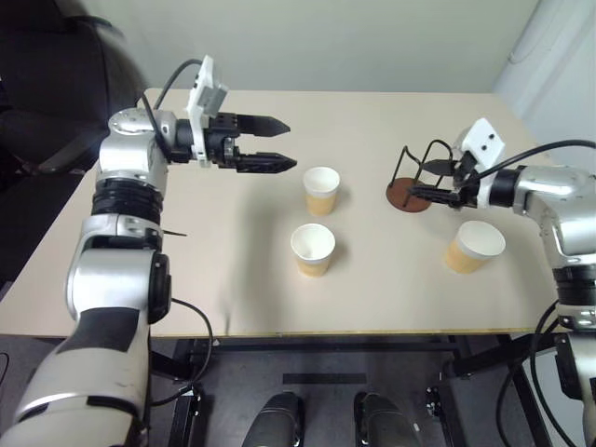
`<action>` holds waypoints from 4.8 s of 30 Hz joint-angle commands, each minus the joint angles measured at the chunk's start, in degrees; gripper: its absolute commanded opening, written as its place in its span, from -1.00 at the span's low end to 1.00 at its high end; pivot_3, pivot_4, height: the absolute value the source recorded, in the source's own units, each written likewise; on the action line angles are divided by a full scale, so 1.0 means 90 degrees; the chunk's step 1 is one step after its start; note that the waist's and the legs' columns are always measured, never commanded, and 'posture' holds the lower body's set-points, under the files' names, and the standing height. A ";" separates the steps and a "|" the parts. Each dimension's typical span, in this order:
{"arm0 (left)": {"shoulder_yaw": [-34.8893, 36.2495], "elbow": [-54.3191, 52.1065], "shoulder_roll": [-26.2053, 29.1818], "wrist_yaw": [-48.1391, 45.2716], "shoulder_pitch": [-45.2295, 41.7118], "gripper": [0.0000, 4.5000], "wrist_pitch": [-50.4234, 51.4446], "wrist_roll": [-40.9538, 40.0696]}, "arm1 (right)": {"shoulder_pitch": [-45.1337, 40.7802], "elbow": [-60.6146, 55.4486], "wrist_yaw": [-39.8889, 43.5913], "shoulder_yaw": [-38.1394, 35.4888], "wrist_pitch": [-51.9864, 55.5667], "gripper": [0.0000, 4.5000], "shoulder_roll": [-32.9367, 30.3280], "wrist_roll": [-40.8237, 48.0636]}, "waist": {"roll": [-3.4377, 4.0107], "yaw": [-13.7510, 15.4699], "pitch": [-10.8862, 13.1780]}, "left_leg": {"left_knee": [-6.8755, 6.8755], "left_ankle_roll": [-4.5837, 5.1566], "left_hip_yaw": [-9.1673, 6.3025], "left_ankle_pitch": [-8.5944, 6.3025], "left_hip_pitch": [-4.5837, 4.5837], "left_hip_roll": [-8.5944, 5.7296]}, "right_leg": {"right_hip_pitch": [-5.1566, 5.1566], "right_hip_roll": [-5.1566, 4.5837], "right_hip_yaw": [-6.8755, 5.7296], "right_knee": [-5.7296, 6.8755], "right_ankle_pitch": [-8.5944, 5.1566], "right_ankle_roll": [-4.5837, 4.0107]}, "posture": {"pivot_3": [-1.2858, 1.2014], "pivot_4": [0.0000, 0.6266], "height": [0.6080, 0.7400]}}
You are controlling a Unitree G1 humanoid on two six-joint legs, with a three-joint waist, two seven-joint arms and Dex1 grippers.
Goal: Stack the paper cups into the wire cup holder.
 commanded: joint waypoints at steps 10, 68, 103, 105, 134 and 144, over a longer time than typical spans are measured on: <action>0.0161 -0.0260 0.0101 0.0026 -0.0046 0.98 -0.0003 -0.0080 | -0.0849 0.1590 -0.0111 0.0067 -0.1132 0.21 0.0187 -0.0725 | 0.0000 0.0011 0.0000 | -0.0004 0.0001 -0.0001 -0.0001 -0.0003 -0.0001 | -0.0003 -0.0004 -0.0001 -0.0001 -0.0001 -0.0002 | 0.03 -0.52 1.00; 0.0103 0.0135 0.0017 -0.0017 -0.0285 1.00 -0.0182 0.0107 | -0.0634 0.0026 0.1712 0.0101 0.0632 -0.99 0.0117 -0.0195 | 0.0002 0.0014 0.0001 | -0.0015 -0.0021 -0.0005 -0.0013 -0.0011 0.0002 | -0.0012 -0.0001 -0.0009 -0.0005 -0.0013 -0.0026 | 0.03 -0.52 1.00; 0.0119 0.0183 0.0126 -0.0122 -0.0332 1.00 -0.0179 0.0199 | -0.0120 -0.1049 0.1656 0.1071 0.0846 -0.99 0.0277 0.0072 | 0.0001 -0.0004 0.0002 | -0.0003 -0.0009 -0.0004 -0.0004 -0.0004 0.0007 | -0.0009 0.0004 -0.0006 0.0003 -0.0013 -0.0027 | 0.03 -0.52 1.00; 0.0084 0.0165 0.0141 -0.0209 -0.0322 1.00 -0.0147 0.0209 | -0.0095 -0.1037 0.1656 0.1083 0.0810 -0.99 0.0273 0.0063 | 0.0000 -0.0004 0.0001 | -0.0003 -0.0009 -0.0002 -0.0004 -0.0004 0.0005 | -0.0010 0.0006 -0.0007 0.0004 -0.0013 -0.0027 | 0.03 -0.52 1.00; -0.2954 -0.2622 0.1756 -0.0344 0.0908 1.00 0.0777 -0.2430 | -0.0002 -0.1044 0.1671 0.1050 0.0769 -0.99 0.0234 0.0070 | 0.0000 -0.0014 0.0002 | 0.0002 -0.0017 -0.0005 0.0003 0.0001 0.0006 | 0.0001 0.0005 -0.0007 0.0006 -0.0013 -0.0028 | 0.03 -0.52 1.00; -0.3011 -0.2519 0.1782 -0.0344 0.0880 1.00 0.0726 -0.2461 | 0.0038 -0.1101 0.1620 0.1048 0.0836 -0.88 0.0205 0.0050 | 0.0000 -0.0014 0.0002 | 0.0002 -0.0019 -0.0008 0.0006 0.0003 0.0006 | 0.0003 0.0005 -0.0007 0.0007 -0.0020 -0.0041 | 0.03 -0.52 1.00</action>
